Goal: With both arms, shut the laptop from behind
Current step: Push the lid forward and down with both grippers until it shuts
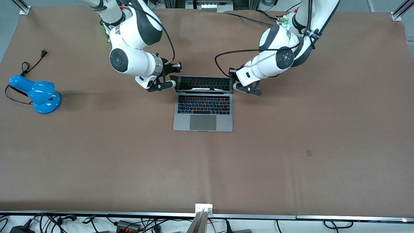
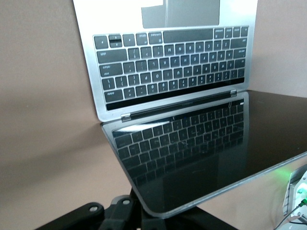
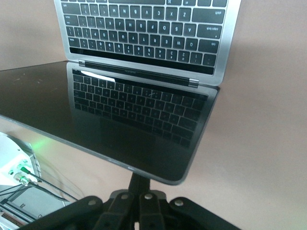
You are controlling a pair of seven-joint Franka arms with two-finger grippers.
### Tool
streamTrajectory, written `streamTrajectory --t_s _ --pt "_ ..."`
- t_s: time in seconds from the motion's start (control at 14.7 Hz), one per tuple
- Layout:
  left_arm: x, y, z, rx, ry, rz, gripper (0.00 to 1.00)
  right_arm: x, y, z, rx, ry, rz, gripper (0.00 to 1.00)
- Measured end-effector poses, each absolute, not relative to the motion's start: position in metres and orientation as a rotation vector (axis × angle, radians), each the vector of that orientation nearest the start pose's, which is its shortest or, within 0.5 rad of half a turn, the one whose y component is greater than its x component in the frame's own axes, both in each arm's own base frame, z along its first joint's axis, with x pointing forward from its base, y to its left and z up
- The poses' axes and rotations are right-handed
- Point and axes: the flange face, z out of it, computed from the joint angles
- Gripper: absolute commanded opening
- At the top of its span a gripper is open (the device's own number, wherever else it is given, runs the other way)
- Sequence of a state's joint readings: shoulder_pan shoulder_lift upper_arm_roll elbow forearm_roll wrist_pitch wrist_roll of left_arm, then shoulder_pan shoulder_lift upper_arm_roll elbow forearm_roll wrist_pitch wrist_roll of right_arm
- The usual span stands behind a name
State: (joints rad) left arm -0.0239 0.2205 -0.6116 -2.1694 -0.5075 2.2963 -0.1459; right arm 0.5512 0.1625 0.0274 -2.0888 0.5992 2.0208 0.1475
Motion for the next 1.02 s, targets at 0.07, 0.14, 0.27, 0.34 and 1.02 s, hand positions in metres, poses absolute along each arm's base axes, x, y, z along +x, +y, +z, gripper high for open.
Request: streamTrajectory --t_s 0.07,0.14,0.27,0.34,1.02 --pt "0.445 -0.335 0.309 -3.539 0.216 0.459 0.0 0.447 0.328 0.338 -2.69 -0.132 0.531 0.0" --pt "0.449 -0.335 0.309 -3.546 0.209 0.455 0.0 0.451 0.329 0.339 -2.689 -0.128 0.523 0.0" --pt "0.46 -0.333 0.31 -3.563 0.187 0.444 0.0 0.463 0.327 0.339 -2.688 -0.112 0.507 0.0" --pt "0.466 -0.331 0.309 -3.571 0.169 0.443 0.0 0.471 0.326 0.336 -2.687 -0.1 0.501 0.0" --pt "0.526 -0.315 0.269 -3.605 0.066 0.485 0.0 0.533 0.332 0.304 -2.709 -0.066 0.467 0.0"
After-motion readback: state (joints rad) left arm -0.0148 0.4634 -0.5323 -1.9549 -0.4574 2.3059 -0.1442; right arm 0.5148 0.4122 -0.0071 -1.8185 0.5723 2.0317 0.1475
